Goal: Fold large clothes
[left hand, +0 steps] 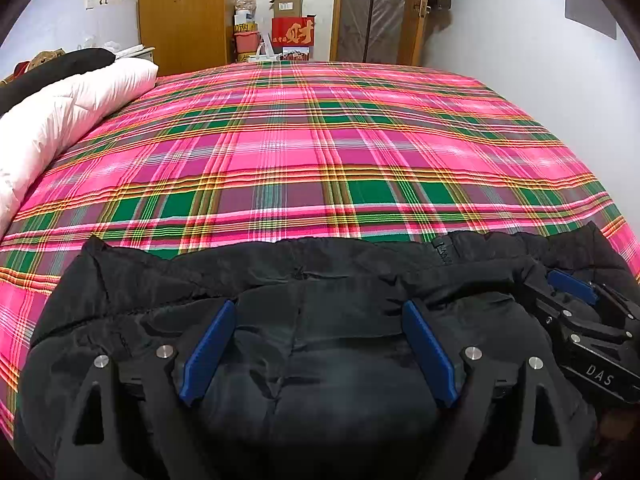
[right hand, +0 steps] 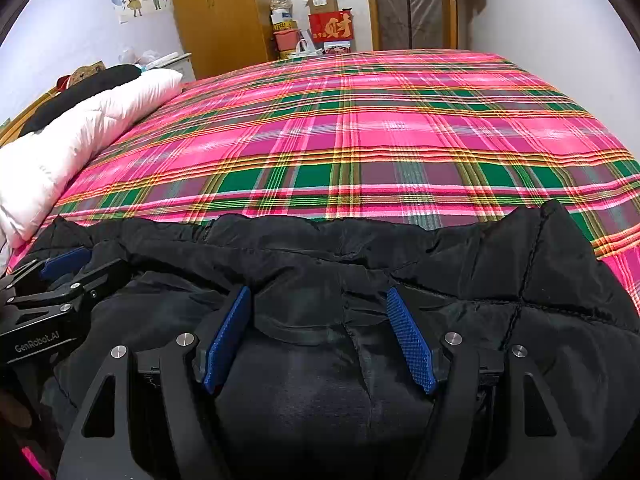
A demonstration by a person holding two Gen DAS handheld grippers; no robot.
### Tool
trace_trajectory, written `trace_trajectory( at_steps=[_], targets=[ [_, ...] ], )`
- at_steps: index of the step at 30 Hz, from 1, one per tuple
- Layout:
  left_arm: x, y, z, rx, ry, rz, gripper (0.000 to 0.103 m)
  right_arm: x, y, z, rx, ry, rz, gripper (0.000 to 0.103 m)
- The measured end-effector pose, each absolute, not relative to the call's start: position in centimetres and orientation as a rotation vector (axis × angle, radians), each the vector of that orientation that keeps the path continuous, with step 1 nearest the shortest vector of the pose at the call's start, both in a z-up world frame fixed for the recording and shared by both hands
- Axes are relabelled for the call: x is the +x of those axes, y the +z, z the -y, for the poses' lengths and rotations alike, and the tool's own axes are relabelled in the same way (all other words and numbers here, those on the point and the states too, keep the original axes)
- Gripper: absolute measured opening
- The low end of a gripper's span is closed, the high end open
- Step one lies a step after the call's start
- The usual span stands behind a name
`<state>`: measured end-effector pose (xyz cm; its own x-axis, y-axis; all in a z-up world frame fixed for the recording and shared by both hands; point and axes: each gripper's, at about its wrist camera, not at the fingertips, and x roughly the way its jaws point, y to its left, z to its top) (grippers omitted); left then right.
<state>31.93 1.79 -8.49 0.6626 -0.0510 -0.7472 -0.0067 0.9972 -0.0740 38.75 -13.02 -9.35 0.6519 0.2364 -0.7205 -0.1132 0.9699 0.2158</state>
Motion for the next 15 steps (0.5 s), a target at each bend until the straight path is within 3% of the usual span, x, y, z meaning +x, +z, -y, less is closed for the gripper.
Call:
trace_trajectory(
  at_steps=[7,15],
  targets=[
    [31.8,-6.2,-2.5,-0.113,-0.057,-0.920,0.086,38.0,-5.9,13.9,0.169,0.190,-0.880,0.070],
    [26.5,-1.3,0.3,-0.228,-0.190,-0.799,0.085,33.1,-2.6,19.9,0.215,0.088,-0.754,0.070]
  ],
)
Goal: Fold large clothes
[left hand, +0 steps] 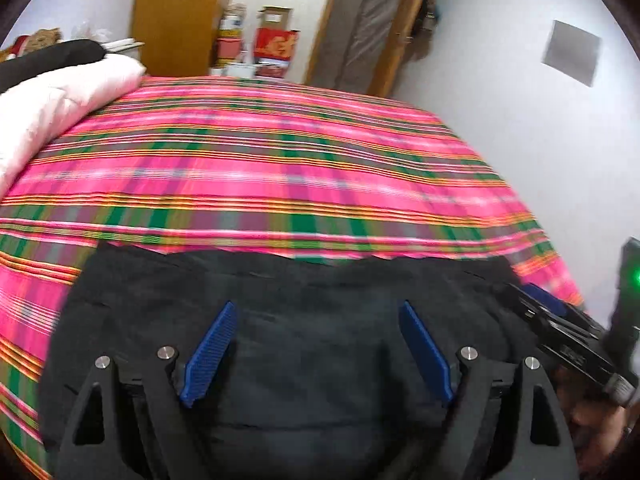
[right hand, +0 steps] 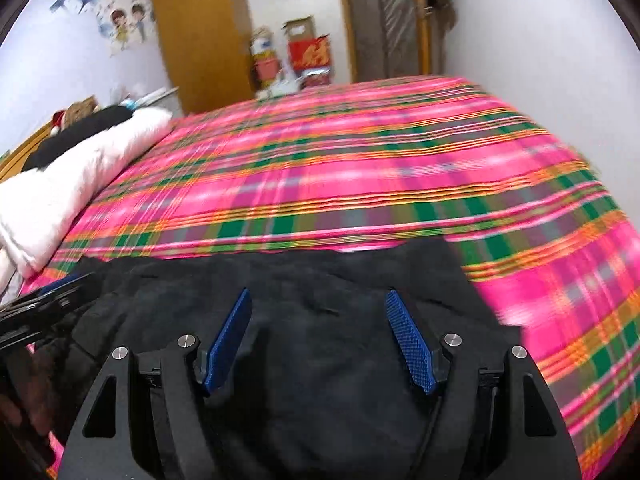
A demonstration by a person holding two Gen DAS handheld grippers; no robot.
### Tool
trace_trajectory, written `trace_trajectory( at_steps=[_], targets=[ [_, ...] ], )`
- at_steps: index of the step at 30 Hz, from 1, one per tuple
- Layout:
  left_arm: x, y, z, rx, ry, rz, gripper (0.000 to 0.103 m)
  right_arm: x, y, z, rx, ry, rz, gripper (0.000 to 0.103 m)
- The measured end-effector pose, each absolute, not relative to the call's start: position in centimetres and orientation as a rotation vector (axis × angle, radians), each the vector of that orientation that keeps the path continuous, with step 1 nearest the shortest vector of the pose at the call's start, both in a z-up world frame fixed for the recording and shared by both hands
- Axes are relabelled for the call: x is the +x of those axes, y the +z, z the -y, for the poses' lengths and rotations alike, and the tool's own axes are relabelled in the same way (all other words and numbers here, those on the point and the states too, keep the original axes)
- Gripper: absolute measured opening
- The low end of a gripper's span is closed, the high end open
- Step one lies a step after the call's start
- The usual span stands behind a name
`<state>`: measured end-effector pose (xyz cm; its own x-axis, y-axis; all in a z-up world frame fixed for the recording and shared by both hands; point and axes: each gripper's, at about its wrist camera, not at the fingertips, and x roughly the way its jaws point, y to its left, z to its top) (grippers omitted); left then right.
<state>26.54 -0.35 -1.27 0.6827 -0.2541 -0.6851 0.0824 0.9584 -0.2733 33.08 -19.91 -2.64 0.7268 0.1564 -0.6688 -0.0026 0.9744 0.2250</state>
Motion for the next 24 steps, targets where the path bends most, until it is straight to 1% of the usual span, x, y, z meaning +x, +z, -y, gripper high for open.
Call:
trace_trajectory(
  at_steps=[4,5,10,16,20,22,24],
  targets=[
    [27.6,-4.6,3.7,-0.165,-0.203,-0.870,0.085,33.3,-5.7,22.4,0.215,0.013,-0.820,0.070],
    [27.9,-5.4,3.9,-0.153,-0.194,-0.862,0.086,33.3,-6.1,22.6,0.210,0.015,-0.821,0.070],
    [29.0,-6.8,4.7,-0.122,-0.177,-0.846,0.088,33.8,-8.3,23.0,0.228,0.019,-0.795,0.070],
    [29.2,-8.0,5.0,-0.105,-0.166,-0.815,0.088,34.0,-9.5,23.0,0.234,0.008,-0.777,0.070],
    [29.4,-7.4,5.1,-0.093,-0.157,-0.847,0.088,34.3,-8.9,22.7,0.212,0.004,-0.812,0.070],
    [29.2,-5.9,4.5,-0.118,-0.172,-0.894,0.085,34.2,-7.8,22.6,0.188,-0.003,-0.840,0.070],
    [28.1,-3.8,2.9,-0.136,-0.203,-0.875,0.081,33.7,-6.4,22.9,0.196,0.005,-0.837,0.070]
  ],
)
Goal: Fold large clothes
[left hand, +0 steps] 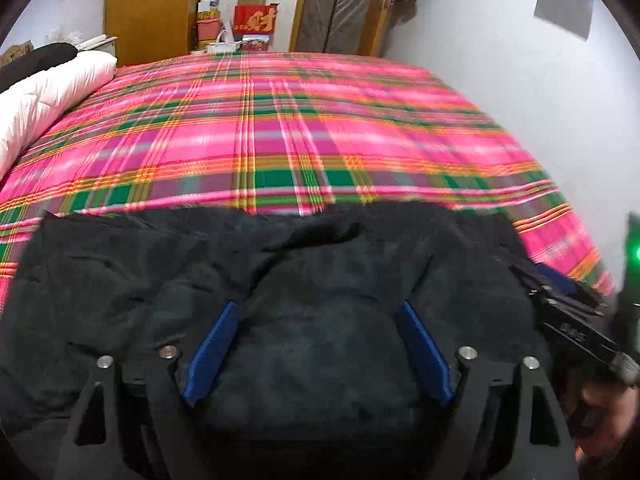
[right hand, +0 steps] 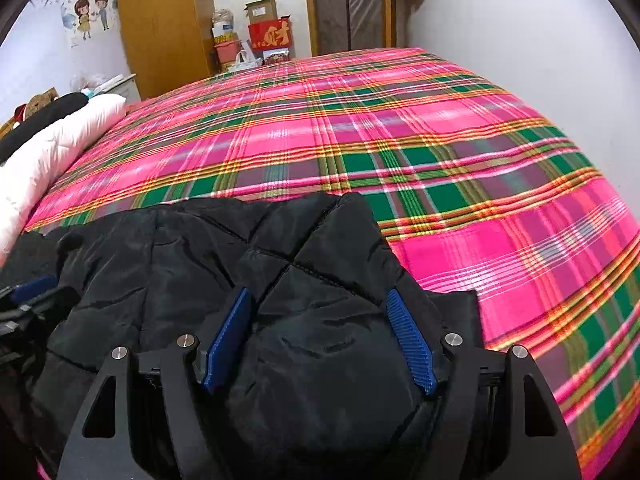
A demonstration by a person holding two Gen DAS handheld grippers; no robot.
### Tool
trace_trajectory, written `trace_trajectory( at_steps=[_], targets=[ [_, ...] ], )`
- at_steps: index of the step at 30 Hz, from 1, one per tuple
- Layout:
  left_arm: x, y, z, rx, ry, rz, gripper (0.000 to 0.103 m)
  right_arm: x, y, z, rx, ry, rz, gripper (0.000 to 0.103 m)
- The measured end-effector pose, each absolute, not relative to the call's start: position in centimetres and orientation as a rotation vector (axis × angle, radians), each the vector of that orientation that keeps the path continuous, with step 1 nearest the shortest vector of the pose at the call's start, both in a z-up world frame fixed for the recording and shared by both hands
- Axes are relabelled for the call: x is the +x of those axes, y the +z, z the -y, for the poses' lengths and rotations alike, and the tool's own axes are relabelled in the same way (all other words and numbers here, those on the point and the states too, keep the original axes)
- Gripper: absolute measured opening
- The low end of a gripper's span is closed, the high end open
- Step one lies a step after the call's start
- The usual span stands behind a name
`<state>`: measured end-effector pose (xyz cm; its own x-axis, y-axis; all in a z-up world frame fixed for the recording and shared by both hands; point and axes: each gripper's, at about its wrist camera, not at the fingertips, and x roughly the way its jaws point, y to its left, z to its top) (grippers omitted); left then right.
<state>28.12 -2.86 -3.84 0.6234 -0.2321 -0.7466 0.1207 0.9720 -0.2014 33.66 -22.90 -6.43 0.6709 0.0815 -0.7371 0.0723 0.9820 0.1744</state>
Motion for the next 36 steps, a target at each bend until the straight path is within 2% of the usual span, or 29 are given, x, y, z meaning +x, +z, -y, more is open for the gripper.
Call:
trace_trajectory(
  at_steps=[5,11,21,24,28,31,32,33,34,36],
  targets=[
    [26.1,-1.3,-4.9,-0.049,-0.080,-0.750,0.081,33.5,-4.8,24.3,0.193,-0.011,-0.788,0.070],
    [27.5,-6.4,-13.2,-0.160,0.060,-0.850,0.083,34.8,-8.3,25.4,0.237,-0.017,-0.844,0.072],
    [28.5,-9.4,-13.3,-0.249,0.060,-0.841,0.087,35.9,-10.0,25.3,0.237,-0.027,-0.876,0.076],
    [28.5,-8.0,-13.8,-0.242,0.064,-0.883,0.085,35.6,-8.1,25.4,0.223,-0.044,-0.906,0.076],
    [27.5,-4.6,-14.4,-0.224,0.044,-0.815,0.084,34.4,-4.3,25.2,0.221,-0.001,-0.808,0.075],
    [28.9,-3.8,-14.2,-0.186,0.033,-0.801,0.084,35.7,-3.2,24.0,0.237,0.058,-0.793,0.070],
    [29.8,-4.2,-14.1,-0.177,0.035,-0.816,0.084,36.4,-3.6,23.5,0.226,0.062,-0.814,0.065],
    [30.7,-5.1,-14.0,-0.172,0.042,-0.846,0.084,37.3,-4.5,22.9,0.211,0.060,-0.850,0.057],
    [31.6,-6.0,-14.0,-0.175,0.048,-0.879,0.084,38.2,-5.8,22.6,0.195,0.045,-0.897,0.053],
    [32.6,-8.1,-14.3,-0.209,0.045,-0.930,0.084,38.9,-7.7,22.9,0.218,0.037,-0.939,0.051]
  ],
)
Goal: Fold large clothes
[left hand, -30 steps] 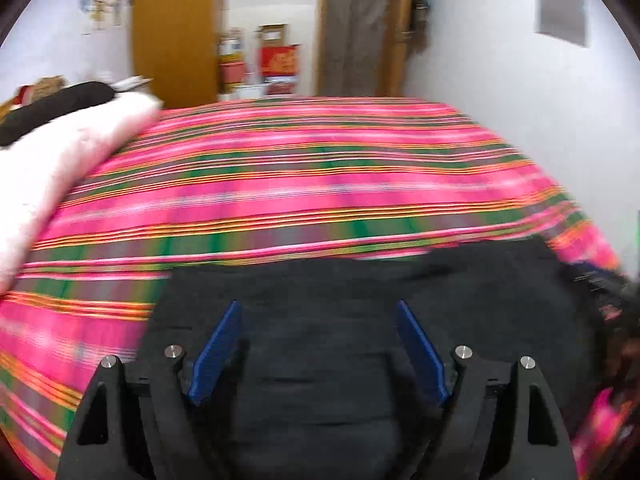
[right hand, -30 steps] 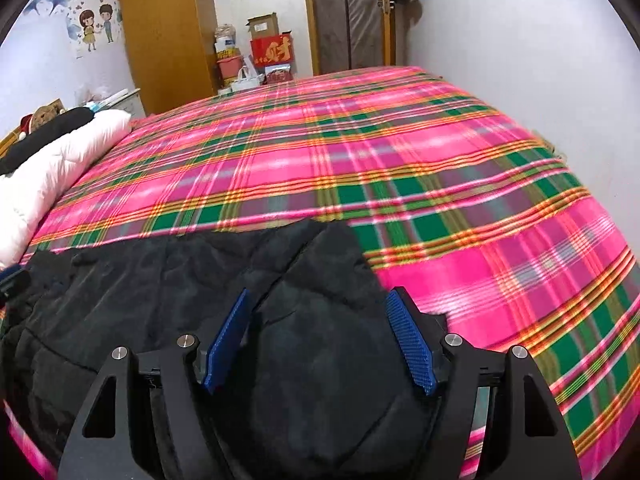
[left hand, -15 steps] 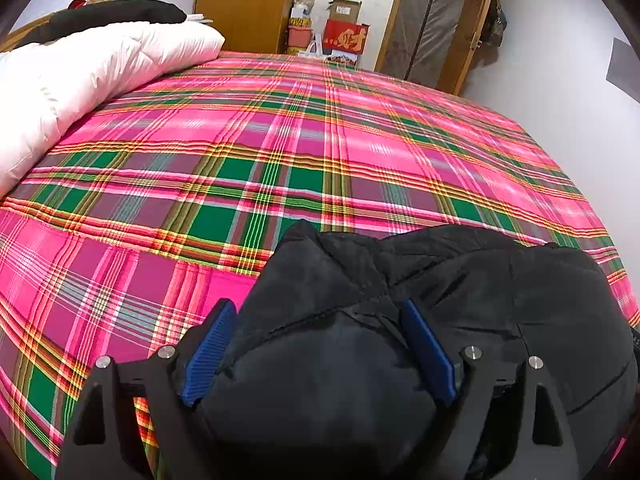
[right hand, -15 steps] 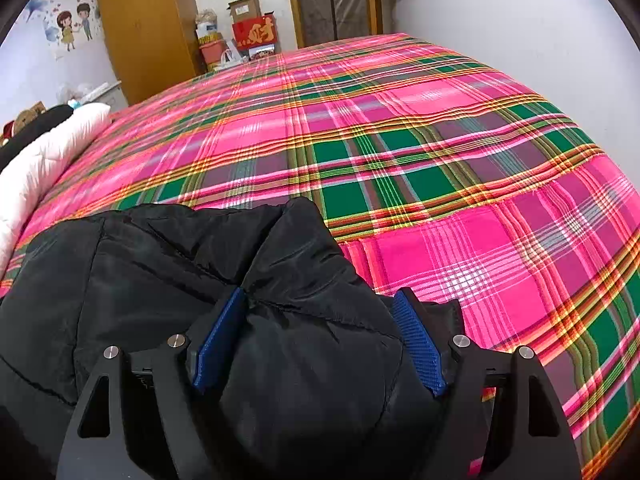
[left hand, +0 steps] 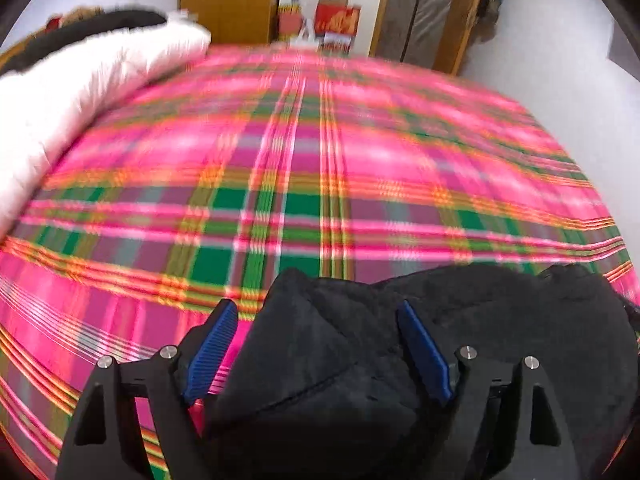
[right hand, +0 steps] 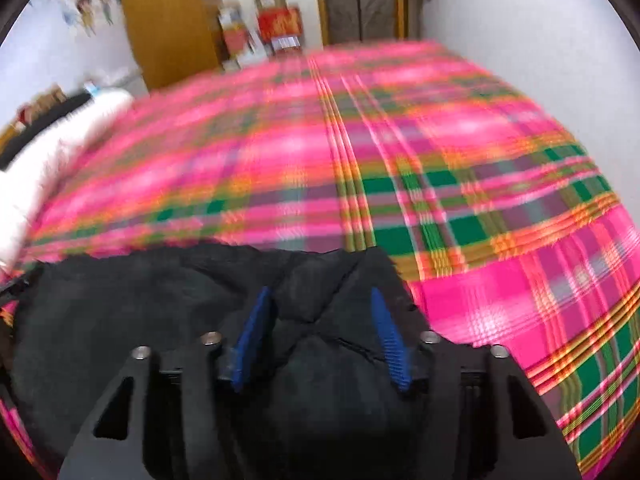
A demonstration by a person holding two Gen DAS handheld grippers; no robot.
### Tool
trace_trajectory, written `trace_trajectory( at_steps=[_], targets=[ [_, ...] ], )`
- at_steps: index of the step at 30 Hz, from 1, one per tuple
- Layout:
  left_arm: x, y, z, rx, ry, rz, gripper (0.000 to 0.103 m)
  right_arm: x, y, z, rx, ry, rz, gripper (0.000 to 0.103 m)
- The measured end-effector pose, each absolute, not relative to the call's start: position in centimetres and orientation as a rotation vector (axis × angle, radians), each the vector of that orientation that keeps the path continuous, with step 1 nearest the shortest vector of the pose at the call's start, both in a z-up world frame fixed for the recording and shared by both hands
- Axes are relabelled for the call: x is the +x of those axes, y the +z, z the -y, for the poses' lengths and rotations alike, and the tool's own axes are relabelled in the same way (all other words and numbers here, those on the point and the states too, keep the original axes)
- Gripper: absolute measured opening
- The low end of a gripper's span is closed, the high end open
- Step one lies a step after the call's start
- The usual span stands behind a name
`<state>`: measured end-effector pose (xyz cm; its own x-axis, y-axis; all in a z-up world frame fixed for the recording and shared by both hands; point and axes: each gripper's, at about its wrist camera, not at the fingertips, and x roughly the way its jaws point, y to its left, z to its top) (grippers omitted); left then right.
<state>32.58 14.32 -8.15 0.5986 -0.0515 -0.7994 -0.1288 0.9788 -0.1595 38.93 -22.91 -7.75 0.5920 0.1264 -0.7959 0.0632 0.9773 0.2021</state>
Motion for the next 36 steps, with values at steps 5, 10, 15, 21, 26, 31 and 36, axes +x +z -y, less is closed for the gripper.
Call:
trace_trajectory(
  at_steps=[5,10,15,21,26,31,36],
  targets=[
    [32.4,-10.1,-14.6,-0.288,0.042,-0.927,0.086,39.4,-9.7,23.4,0.252,0.017,-0.939,0.049],
    [32.5,-10.7,-14.3,-0.292,0.054,-0.919,0.086,39.3,-10.4,23.2,0.238,0.003,-0.924,0.049],
    [32.8,-9.7,-14.0,-0.251,0.076,-0.945,0.083,39.4,-8.9,23.3,0.222,-0.006,-0.951,0.049],
    [29.5,-3.7,-12.8,-0.216,0.040,-0.824,0.080,35.6,-3.4,22.6,0.245,0.047,-0.836,0.050],
    [25.3,-0.5,-7.7,-0.206,-0.112,-0.740,0.080,31.6,-1.3,19.0,0.241,0.157,-0.783,0.050],
    [25.1,-4.6,-1.9,-0.126,-0.196,-0.847,0.080,31.3,-4.3,15.8,0.149,0.179,-0.838,0.050],
    [26.1,-6.3,-1.3,-0.103,-0.173,-0.848,0.082,32.3,-6.8,15.9,0.130,0.182,-0.860,0.052]
  ],
)
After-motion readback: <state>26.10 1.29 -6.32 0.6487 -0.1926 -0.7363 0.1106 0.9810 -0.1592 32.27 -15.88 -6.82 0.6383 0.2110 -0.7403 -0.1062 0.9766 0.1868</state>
